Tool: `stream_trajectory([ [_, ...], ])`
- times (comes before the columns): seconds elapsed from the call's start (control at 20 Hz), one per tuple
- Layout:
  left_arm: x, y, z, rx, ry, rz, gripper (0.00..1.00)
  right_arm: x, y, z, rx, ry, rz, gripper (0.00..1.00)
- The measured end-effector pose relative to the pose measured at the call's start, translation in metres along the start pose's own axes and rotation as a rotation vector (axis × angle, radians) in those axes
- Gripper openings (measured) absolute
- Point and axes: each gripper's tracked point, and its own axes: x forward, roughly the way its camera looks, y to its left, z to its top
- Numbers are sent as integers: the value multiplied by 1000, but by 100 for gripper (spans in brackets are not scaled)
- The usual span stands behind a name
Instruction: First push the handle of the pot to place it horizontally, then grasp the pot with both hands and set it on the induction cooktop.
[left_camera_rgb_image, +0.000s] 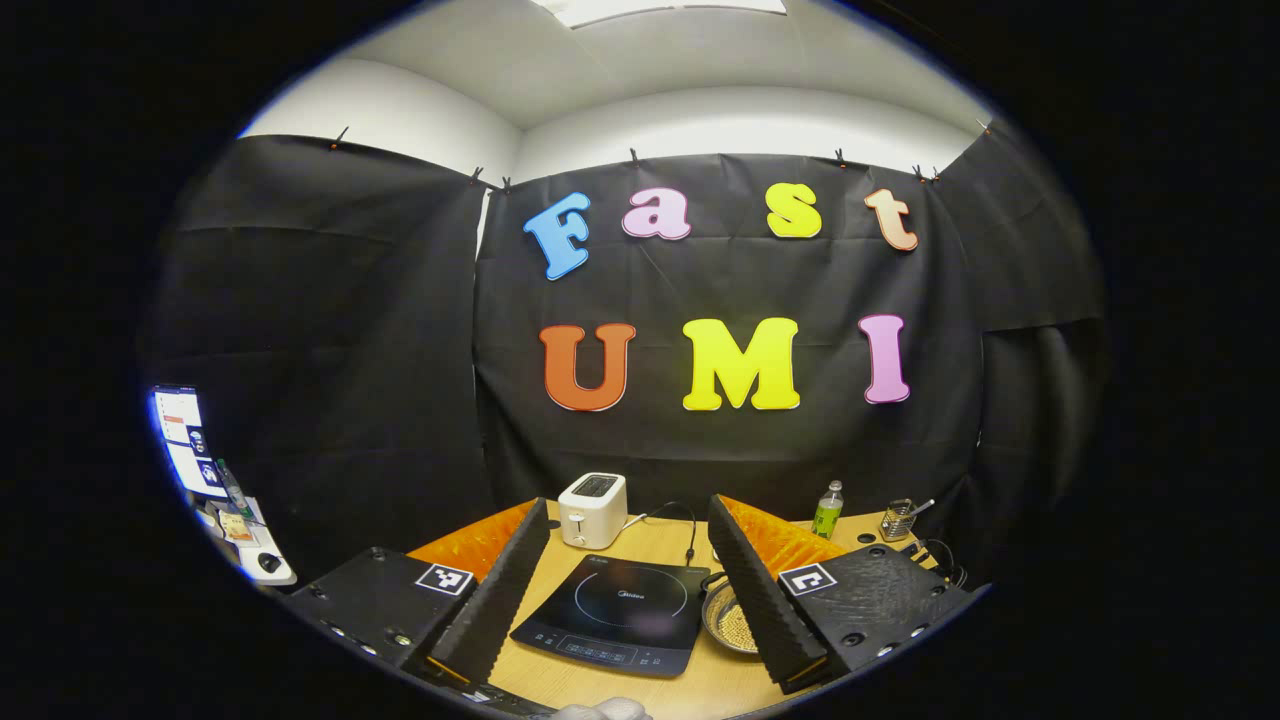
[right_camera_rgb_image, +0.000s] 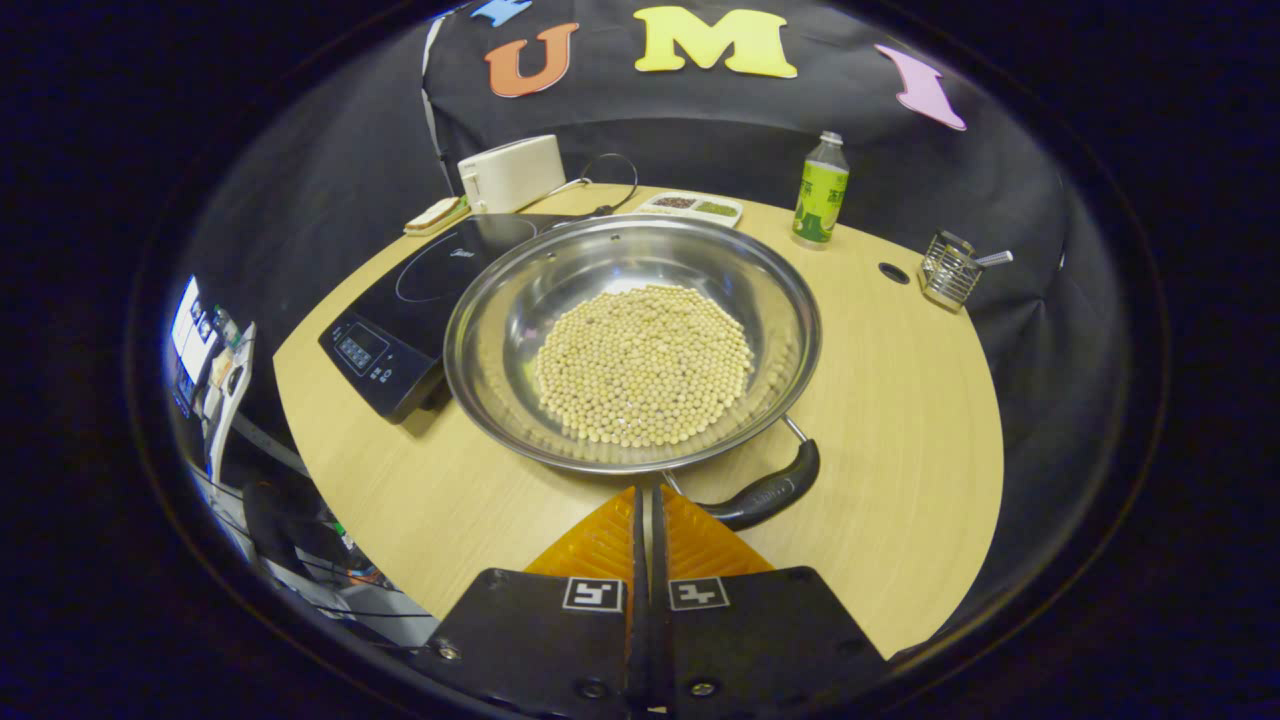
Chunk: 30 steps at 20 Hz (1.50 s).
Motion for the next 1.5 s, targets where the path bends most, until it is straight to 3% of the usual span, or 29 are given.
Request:
stream_trajectory([
  [0.1, 9, -6, -2, -3, 5, -2, 95, 1, -13, 4, 2, -1, -11, 1],
  [0.15, 12, -8, -3, -5, 8, -2, 95, 2, -19, 7, 0, -3, -14, 7],
  [0.25, 18, -10, -5, -9, 13, 3, 95, 3, -33, 14, -11, -11, -28, 0],
  [0.4, 30, -18, -10, -13, 18, 6, 95, 7, -51, 20, -20, -11, -41, 4],
  [0.9, 61, -37, -18, -7, 32, 12, 95, 19, -105, 41, -33, -10, -92, 0],
  [1.2, 63, -39, -18, -4, 38, 8, 95, 12, -108, 44, -38, -24, -108, 0],
  [1.3, 60, -39, -17, -1, 39, -4, 95, 3, -104, 44, -32, -38, -119, 4],
  [1.5, 49, -37, -12, -2, 29, -56, 95, -29, -97, 44, 2, -95, -163, 0],
])
